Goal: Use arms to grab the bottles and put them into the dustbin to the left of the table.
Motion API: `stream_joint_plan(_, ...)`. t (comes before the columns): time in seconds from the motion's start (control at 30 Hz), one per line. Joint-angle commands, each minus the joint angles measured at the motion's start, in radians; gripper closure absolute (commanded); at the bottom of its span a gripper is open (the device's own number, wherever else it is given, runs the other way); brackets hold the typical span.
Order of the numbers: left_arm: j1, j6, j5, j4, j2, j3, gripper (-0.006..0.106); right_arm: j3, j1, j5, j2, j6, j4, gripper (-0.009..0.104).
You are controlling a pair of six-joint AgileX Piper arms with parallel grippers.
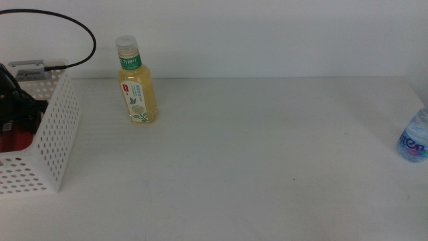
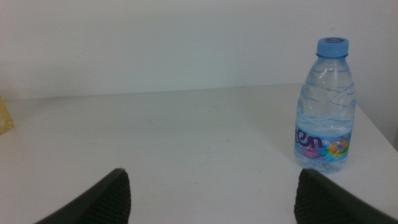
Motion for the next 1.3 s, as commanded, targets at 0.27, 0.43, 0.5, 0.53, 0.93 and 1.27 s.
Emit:
stream_joint_plan(0.27, -0.002, 0.009, 0.011, 0.011, -0.075, -0.037, 0.026, -0.007, -0.005, -0.077, -0.027, -0.006, -0.005, 0.025)
stream_joint_plan(0.43, -0.003, -0.010, 0.054, 0.029, -0.102, -0.057, 0.012, -0.007, -0.005, -0.077, -0.027, -0.006, -0.005, 0.025)
stream_joint_plan(0.5, -0.003, -0.010, 0.088, 0.029, -0.121, -0.076, 0.011, -0.007, -0.005, -0.077, -0.027, -0.006, -0.005, 0.025)
stream_joint_plan(0.53, -0.004, -0.012, 0.108, 0.026, -0.132, -0.089, 0.011, -0.007, -0.005, -0.077, -0.027, -0.006, -0.005, 0.025)
stream_joint_plan(0.93, -0.189, -0.156, 0.156, 0.114, -0.364, -0.140, 0.011, -0.007, -0.005, -0.077, -0.027, -0.006, -0.005, 0.025)
stream_joint_plan(1.27, -0.434, -0.309, 0.089, 0.191, -0.580, -0.036, 0.011, -0.007, -0.005, -0.077, -0.027, -0.006, -0.005, 0.025)
